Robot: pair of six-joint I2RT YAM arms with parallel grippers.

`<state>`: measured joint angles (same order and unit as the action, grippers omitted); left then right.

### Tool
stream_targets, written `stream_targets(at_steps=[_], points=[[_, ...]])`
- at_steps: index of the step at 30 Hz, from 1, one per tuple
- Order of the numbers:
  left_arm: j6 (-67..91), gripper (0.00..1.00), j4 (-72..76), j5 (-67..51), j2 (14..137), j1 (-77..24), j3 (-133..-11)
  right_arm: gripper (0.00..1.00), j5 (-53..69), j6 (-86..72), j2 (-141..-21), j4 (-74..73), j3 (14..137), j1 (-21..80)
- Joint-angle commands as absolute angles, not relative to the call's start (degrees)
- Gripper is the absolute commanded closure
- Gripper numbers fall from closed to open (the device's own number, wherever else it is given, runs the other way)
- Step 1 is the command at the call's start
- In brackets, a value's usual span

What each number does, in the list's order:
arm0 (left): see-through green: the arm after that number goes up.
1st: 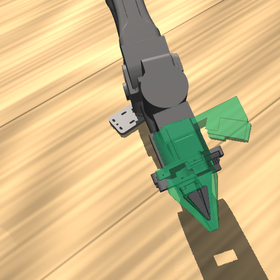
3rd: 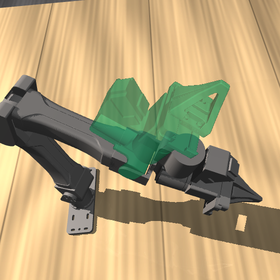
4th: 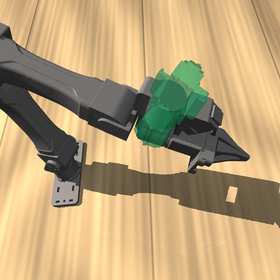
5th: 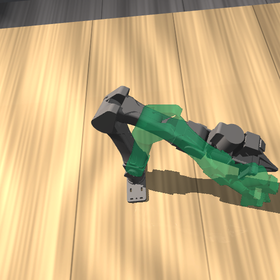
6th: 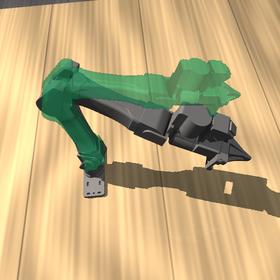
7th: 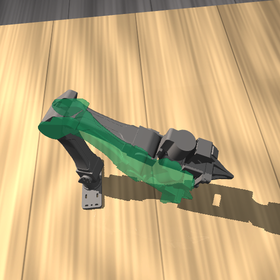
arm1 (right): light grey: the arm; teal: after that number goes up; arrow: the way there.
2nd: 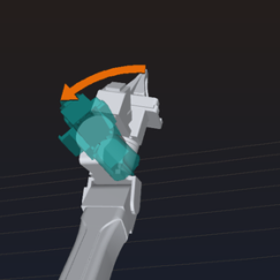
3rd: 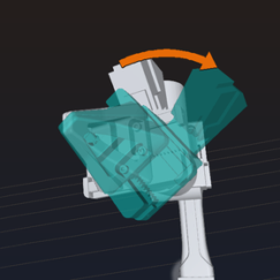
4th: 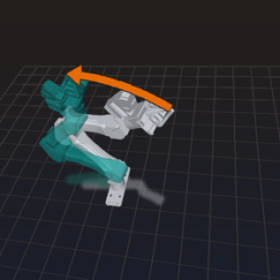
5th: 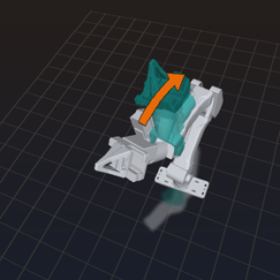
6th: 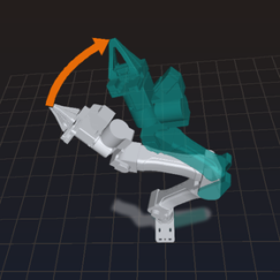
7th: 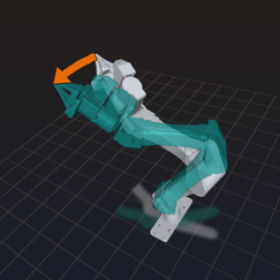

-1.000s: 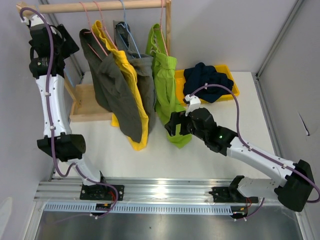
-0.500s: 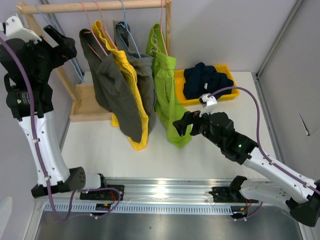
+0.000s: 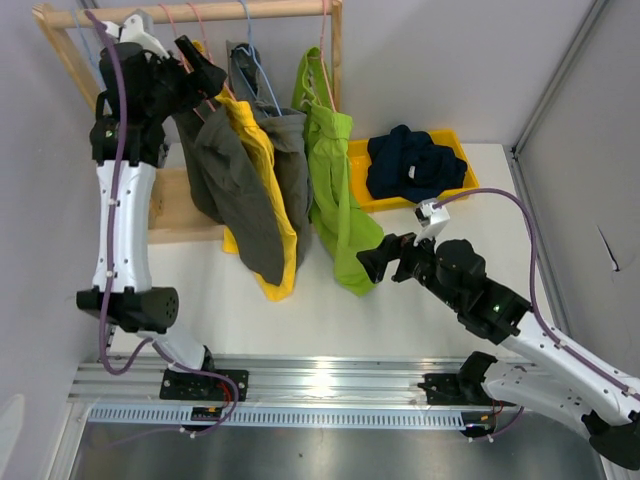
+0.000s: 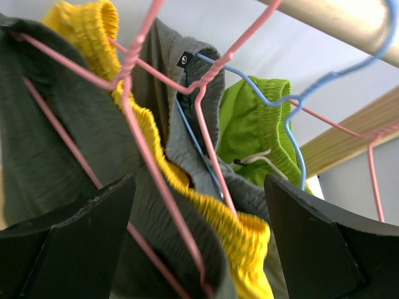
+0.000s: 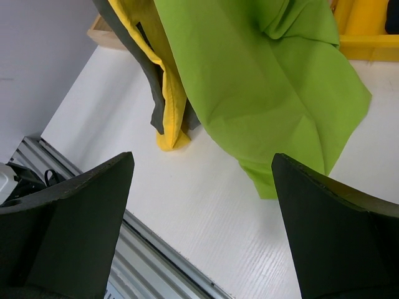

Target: Remove the shorts from the hanger

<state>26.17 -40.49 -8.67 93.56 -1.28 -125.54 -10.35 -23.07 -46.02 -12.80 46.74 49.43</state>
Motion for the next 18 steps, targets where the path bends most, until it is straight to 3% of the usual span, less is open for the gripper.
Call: stream_targets(at_steps=[1, 9, 15, 18], points=[[28.1, 0.11, -38.8, -4.7, 95.2, -3.2, -130.9, 0.01, -12.1, -22.2, -44.1, -13.0, 46.7, 49.7], [28.4, 0.26, -38.6, 2.5, 96.7, -5.3, -130.2, 0.01, -12.9, -20.1, -43.2, -14.9, 47.4, 49.2], [27.1, 0.28, -35.5, 5.2, 92.4, -5.6, -123.9, 0.01, -12.5, -20.3, -43.2, -14.7, 46.9, 48.9], [26.7, 0.36, -36.5, 6.0, 92.5, -5.6, -124.3, 0.01, -12.4, -20.6, -43.0, -14.5, 46.8, 48.8]])
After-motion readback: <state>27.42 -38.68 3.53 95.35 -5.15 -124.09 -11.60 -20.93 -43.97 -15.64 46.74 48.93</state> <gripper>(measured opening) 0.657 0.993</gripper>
